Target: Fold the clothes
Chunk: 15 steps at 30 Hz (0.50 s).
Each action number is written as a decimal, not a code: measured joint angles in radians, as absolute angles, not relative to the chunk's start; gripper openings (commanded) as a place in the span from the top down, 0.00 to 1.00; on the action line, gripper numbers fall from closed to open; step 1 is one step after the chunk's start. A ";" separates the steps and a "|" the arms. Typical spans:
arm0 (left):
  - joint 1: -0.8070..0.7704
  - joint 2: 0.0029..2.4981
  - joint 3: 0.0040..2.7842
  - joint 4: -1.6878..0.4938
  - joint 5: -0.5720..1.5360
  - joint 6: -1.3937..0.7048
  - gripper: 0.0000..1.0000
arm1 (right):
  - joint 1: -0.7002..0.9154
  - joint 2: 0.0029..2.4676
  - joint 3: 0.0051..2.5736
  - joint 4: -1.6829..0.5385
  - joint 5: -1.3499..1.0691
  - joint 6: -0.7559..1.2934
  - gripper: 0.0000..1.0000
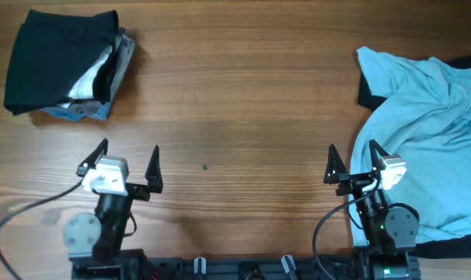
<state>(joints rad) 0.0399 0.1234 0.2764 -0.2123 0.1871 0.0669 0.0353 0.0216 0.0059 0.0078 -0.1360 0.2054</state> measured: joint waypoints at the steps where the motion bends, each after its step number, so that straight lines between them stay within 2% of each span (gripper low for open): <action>1: 0.037 0.095 0.227 -0.197 0.187 0.067 0.00 | 0.035 0.022 0.006 0.007 -0.136 0.205 0.00; 7: 0.021 0.014 0.035 -0.017 0.181 0.067 0.00 | 0.035 0.022 0.006 0.008 -0.136 0.205 0.00; 15: 0.021 0.014 0.012 -0.058 0.171 0.067 0.00 | 0.035 0.022 0.006 0.008 -0.136 0.205 0.00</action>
